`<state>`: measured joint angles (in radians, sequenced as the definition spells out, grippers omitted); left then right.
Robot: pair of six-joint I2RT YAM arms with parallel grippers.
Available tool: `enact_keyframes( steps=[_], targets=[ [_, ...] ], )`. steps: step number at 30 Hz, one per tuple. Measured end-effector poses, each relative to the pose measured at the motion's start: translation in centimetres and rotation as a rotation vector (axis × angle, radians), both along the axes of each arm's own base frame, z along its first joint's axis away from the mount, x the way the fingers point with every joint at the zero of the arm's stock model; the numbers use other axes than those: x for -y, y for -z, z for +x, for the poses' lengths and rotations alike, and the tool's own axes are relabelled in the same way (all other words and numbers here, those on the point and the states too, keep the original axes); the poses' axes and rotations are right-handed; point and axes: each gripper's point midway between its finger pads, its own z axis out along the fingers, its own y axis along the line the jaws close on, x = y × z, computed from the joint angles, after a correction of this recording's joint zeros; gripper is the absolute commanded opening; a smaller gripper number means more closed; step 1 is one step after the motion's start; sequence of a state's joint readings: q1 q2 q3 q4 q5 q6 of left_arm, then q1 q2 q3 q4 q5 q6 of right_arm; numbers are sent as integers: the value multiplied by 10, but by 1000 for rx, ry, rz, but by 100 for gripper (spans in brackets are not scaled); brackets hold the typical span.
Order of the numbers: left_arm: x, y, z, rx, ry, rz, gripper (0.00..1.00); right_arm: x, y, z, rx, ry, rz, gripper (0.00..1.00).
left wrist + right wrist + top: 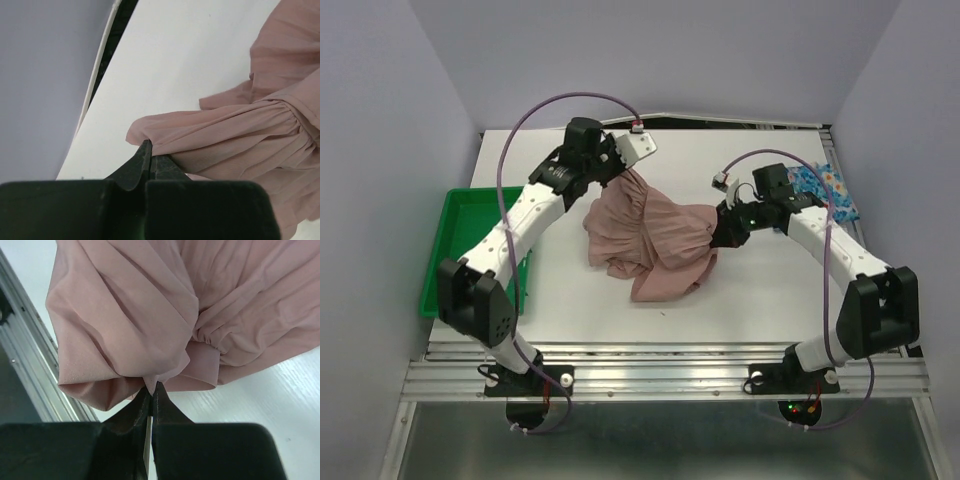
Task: Fold and stack the skirts
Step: Fold the skirt
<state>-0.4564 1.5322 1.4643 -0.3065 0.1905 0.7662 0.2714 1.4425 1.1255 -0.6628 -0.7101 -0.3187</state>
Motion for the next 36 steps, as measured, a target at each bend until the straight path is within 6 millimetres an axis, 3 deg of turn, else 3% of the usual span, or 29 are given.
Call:
enact_keyframes(
  steps=[4,6,7,8,11,12,14,15,16,17,18,22,24,27,32,34,36],
  targets=[
    [27,35,39,-56,27,5,0,6,24,3,-114,-12,46,1],
    [32,63,50,-105,26,26,0,5,39,-2,-183,-31,56,1],
    [35,93,57,-157,22,50,0,4,46,-5,-214,-41,61,1],
    [35,105,59,-177,20,61,1,4,53,-8,-239,-44,60,1],
    [34,164,61,-283,5,114,11,5,74,-21,-327,-53,53,1],
    [34,175,61,-304,1,122,14,6,78,-24,-344,-53,50,1],
    [34,192,59,-344,-11,126,27,7,85,-30,-369,-49,44,1],
    [34,195,59,-350,-12,126,38,8,86,-33,-380,-46,42,1],
    [35,195,58,-357,-25,116,43,8,87,-34,-385,-42,39,1],
    [34,194,60,-351,-31,113,46,9,88,-34,-391,-35,34,1],
    [35,190,63,-342,-47,102,57,10,90,-35,-400,-23,25,1],
    [31,169,70,-305,-108,65,59,16,95,-34,-428,30,-18,1],
    [29,149,69,-279,-129,41,59,17,96,-35,-448,49,-22,11],
    [22,104,57,-227,-160,-20,59,16,95,-38,-489,74,-20,20],
    [9,15,2,-134,-150,-168,56,13,91,-44,-559,114,-2,15],
    [13,6,-21,-133,-125,-192,56,11,89,-45,-587,132,9,11],
    [27,18,-46,-175,-68,-197,56,11,89,-46,-601,140,15,4]
  ],
)
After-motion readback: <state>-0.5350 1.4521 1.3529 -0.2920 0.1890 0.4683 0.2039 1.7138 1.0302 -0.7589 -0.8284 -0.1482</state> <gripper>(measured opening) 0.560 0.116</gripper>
